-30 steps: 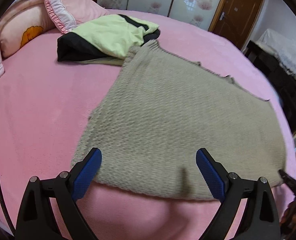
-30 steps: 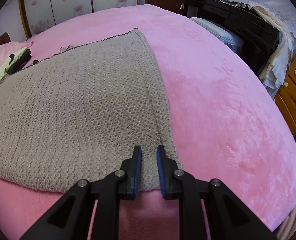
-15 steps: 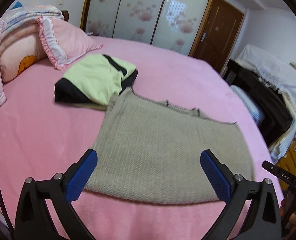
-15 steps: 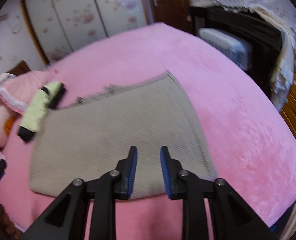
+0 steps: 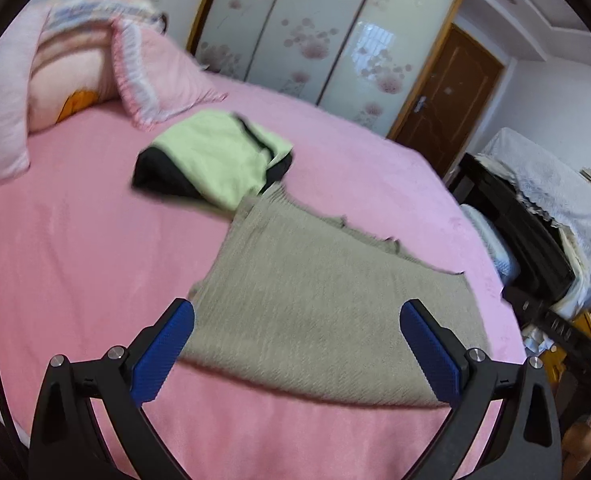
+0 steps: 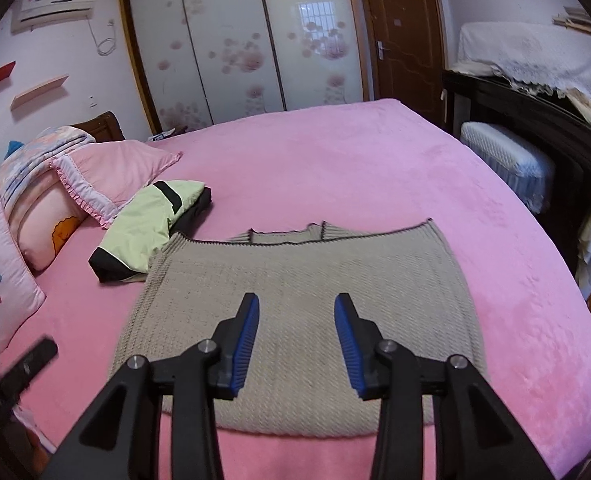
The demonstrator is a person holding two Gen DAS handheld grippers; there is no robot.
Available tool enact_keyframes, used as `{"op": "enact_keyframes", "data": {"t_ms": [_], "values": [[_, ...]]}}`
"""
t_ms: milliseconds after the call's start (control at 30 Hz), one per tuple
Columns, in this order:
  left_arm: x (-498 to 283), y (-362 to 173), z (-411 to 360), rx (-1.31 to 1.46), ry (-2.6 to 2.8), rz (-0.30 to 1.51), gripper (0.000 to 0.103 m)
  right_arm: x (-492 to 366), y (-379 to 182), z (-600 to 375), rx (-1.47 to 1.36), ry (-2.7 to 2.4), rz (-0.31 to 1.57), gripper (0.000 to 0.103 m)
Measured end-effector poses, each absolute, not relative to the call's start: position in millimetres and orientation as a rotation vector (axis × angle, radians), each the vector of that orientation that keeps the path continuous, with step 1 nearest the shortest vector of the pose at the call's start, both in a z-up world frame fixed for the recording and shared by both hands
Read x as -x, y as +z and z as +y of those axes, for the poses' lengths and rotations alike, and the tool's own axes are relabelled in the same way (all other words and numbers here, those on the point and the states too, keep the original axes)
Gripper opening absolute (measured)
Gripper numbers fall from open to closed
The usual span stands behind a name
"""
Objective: Fold large clothes
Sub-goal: 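Move the left tool to the cardigan side edge and grasp it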
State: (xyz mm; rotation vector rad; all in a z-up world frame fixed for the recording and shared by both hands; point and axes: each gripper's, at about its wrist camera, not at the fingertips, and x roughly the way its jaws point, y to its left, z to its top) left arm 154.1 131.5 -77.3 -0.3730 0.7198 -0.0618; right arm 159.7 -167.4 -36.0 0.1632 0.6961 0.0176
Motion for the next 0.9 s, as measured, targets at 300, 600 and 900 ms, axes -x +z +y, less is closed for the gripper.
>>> {"op": "enact_keyframes", "data": {"t_ms": [300, 600, 900], "values": [[-173, -203, 161, 0.664, -0.129, 0.928, 0.102, -187, -86, -137, -0.109, 0.035, 0.711, 0.039], [-207, -241, 160, 0.73, -0.173, 0.854, 0.102, -199, -125, -129, -0.069, 0.049, 0.745, 0.039], [-250, -239, 161, 0.791, -0.121, 0.794, 0.1, -212, -143, -126, -0.056, 0.067, 0.767, 0.037]]}}
